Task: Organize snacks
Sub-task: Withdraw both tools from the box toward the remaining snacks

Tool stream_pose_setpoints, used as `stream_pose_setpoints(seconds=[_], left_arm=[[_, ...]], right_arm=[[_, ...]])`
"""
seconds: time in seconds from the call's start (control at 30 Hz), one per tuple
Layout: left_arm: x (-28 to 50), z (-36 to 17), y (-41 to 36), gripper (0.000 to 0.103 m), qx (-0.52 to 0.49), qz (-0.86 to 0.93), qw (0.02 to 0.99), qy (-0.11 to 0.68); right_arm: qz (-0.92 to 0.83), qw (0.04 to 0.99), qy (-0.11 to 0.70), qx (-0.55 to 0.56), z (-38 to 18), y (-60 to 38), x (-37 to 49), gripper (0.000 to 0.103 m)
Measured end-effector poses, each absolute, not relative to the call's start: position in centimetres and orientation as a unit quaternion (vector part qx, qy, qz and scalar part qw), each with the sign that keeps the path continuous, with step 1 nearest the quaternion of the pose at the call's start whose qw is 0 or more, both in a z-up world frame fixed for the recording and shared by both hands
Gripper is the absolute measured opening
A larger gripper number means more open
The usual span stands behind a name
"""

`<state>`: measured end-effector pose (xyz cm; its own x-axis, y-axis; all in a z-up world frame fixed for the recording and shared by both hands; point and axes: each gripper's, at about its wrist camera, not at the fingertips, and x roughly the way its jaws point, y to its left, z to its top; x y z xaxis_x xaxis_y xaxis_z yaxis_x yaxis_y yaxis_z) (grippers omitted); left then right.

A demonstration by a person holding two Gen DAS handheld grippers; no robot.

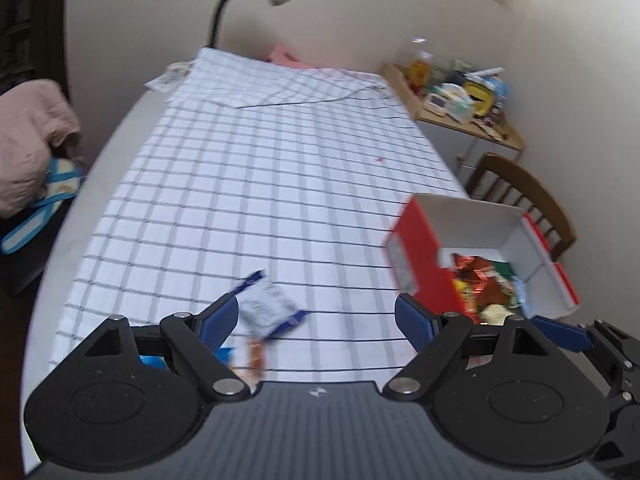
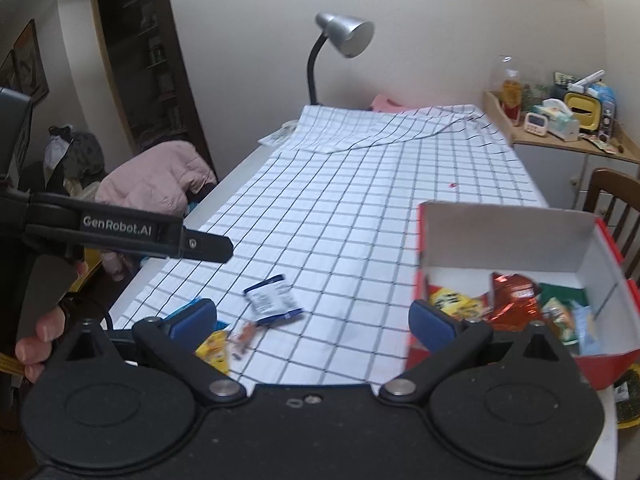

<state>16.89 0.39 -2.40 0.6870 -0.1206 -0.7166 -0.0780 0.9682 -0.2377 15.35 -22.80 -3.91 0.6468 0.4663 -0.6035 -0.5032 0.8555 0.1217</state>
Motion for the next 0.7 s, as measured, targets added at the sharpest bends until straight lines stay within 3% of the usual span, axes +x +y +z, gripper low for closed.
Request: stream_pose_setpoints(seconds=[0.07, 0.37, 0.7], left_arm=[[16.6, -3.0, 2.1, 0.090, -0.130, 0.002, 0.908, 0.399], [16.6, -6.4, 7.3, 0.090, -0.129, 0.050, 0.891, 0.432], [18.3, -11.1, 9.9, 0.090, -0.132, 0.067, 0.864, 0.481]], right_arm=[[0.274, 0.903, 0.330, -0.028, -4.7, -21.5, 15.0, 0.103], [0.294, 0.883, 0.363, -0.043, -8.5, -15.9, 14.5, 0.102], [0.315, 0.856, 0.399, -0.097, -12.5, -11.5, 15.3, 0.094]])
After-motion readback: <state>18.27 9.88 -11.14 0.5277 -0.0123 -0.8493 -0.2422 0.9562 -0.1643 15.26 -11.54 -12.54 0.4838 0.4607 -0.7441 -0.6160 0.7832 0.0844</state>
